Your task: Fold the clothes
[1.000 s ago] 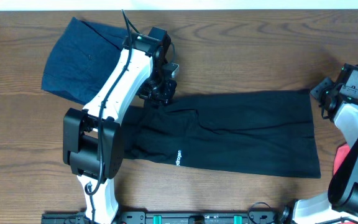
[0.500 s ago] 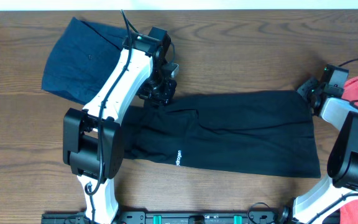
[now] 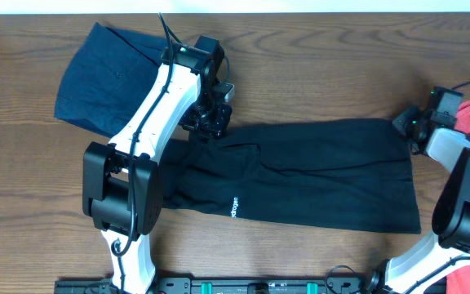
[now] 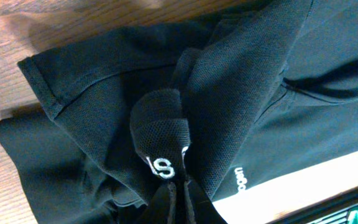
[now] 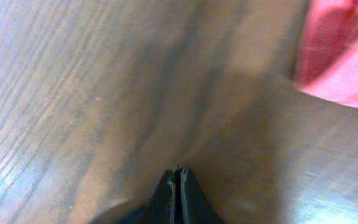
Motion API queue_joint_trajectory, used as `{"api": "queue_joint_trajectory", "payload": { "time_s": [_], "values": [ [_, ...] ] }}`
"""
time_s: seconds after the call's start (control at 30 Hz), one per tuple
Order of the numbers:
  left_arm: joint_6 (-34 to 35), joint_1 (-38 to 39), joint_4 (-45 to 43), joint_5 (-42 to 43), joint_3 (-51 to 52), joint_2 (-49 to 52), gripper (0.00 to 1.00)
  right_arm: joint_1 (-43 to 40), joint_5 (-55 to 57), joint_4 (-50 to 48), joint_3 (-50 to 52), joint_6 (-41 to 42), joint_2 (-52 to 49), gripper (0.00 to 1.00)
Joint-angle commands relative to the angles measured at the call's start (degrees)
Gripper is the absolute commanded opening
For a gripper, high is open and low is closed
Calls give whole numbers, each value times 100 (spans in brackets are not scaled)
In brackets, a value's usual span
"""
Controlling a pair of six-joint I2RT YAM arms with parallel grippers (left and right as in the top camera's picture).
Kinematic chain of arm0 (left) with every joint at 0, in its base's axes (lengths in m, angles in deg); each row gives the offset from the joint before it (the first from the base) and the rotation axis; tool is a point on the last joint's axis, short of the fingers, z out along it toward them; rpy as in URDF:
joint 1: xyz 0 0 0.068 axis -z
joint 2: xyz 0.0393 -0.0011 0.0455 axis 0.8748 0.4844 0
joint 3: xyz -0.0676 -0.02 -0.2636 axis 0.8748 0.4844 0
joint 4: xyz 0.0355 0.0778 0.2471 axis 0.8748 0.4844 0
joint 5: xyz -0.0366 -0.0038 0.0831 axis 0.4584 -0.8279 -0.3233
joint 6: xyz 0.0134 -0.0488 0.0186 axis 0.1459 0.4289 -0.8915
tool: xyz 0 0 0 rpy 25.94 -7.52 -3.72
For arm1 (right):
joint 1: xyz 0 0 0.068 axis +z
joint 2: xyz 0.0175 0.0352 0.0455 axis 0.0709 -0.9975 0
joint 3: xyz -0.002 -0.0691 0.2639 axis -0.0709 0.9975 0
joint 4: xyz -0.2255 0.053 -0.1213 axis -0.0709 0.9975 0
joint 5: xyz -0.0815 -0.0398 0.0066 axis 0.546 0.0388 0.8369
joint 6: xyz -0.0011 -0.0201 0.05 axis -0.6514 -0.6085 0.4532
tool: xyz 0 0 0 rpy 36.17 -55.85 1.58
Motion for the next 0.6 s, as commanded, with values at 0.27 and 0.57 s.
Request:
{"api": "queue_joint_trajectory", "payload": {
  "time_s": [0.27,0.57],
  "values": [
    [26,-24,63,70,-42,-223,6,-592,-496,717,37,-136,1344,1],
    [50,-22,643,72,-42,-678,6,-734,-1130,1672,37,-186,1768,1]
  ]
}}
